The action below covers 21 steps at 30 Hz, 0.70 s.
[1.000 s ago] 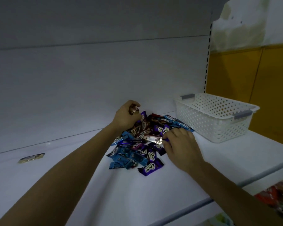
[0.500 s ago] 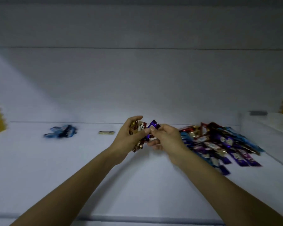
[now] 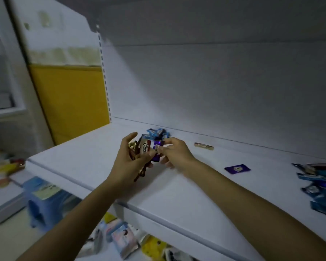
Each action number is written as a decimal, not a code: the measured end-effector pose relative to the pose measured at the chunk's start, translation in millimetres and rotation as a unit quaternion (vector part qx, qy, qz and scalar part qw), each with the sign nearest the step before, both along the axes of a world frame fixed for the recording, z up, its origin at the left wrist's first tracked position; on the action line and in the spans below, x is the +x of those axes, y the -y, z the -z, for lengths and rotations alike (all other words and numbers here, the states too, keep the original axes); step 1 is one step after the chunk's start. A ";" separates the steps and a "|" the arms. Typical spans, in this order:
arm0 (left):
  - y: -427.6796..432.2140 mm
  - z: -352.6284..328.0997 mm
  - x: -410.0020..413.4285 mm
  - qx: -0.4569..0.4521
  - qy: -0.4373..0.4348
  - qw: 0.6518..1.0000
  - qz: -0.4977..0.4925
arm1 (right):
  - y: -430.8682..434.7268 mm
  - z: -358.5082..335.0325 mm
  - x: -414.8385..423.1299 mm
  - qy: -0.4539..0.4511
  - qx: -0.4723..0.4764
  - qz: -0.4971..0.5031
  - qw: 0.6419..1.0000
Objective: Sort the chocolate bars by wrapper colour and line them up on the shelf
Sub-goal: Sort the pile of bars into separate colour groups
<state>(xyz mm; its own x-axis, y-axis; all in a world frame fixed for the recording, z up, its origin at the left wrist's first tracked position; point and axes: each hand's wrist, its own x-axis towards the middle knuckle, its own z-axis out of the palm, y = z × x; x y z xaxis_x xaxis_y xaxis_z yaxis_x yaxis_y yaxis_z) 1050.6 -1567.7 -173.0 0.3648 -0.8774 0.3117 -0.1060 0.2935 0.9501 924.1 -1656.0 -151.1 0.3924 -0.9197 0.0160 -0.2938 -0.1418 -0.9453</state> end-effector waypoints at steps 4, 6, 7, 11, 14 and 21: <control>-6.5 2.9 14.9 0.008 -0.013 0.998 -0.054 | -1.4 0.2 44.8 -0.036 -0.040 -0.067 0.996; -7.2 4.0 14.1 0.013 0.007 0.998 -0.057 | -0.3 6.3 49.7 -0.073 -0.052 -0.069 0.994; -8.0 5.7 12.2 0.016 0.017 0.998 -0.050 | 1.4 9.4 48.4 -0.071 -0.039 -0.063 0.995; -13.2 10.9 10.3 0.040 0.056 0.997 -0.024 | 8.6 11.4 25.3 -0.014 0.027 -0.048 0.998; -10.2 2.5 4.2 0.070 0.056 0.995 -0.032 | 14.8 4.9 -7.9 -0.041 -0.004 -0.032 0.999; 26.5 -4.9 -78.3 0.067 0.021 0.990 0.124 | 32.7 -7.0 -130.4 -0.103 -0.156 0.127 0.974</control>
<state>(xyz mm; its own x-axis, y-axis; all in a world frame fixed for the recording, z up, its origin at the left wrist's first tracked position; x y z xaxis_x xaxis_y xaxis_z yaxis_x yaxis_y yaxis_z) 972.4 -1594.2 -168.1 0.1215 -0.9729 0.1969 -0.0867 0.1872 0.9785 793.7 -1688.7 -144.1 0.1778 -0.9505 0.2548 -0.5349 -0.3107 -0.7857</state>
